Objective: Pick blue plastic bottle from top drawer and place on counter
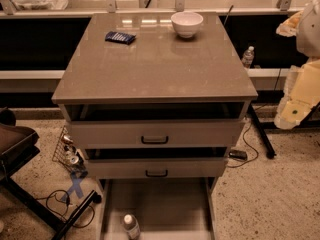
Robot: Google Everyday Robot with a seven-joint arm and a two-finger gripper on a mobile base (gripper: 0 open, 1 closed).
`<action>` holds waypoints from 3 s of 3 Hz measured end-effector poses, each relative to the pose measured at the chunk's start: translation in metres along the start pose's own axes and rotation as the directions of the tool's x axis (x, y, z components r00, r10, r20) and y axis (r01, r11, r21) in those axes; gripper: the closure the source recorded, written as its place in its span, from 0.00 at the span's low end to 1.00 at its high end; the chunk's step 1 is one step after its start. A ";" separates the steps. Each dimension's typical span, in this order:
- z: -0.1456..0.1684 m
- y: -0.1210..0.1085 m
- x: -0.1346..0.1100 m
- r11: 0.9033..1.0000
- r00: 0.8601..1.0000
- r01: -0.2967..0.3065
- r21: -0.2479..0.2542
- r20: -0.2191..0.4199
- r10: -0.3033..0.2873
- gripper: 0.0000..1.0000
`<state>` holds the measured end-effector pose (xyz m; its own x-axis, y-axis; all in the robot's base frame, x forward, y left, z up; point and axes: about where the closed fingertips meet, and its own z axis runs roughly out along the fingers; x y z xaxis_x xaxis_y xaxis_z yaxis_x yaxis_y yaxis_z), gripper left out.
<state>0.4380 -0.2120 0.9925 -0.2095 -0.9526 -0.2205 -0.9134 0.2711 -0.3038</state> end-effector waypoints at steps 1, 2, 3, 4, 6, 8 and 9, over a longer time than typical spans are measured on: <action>0.002 0.001 0.000 1.000 1.000 -0.002 -0.002 0.006 0.002 0.00; 0.011 0.007 0.000 1.000 0.999 -0.014 -0.016 0.035 0.014 0.00; 0.029 0.035 0.001 1.000 0.992 0.006 -0.026 0.123 -0.003 0.00; 0.074 0.075 0.019 0.999 0.968 -0.012 -0.039 0.249 0.021 0.00; 0.215 0.132 0.043 0.980 0.812 -0.159 -0.121 0.549 0.199 0.00; 0.238 0.137 0.044 0.985 0.782 -0.127 -0.117 0.600 0.172 0.00; 0.247 0.142 0.043 0.982 0.776 -0.130 -0.135 0.604 0.185 0.00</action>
Offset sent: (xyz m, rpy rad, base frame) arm -0.0050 0.0057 -0.0293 0.0838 0.0318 0.0020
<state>0.3855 -0.1807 0.7110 -0.1209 -0.6055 -0.7866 -0.9171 0.3714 -0.1450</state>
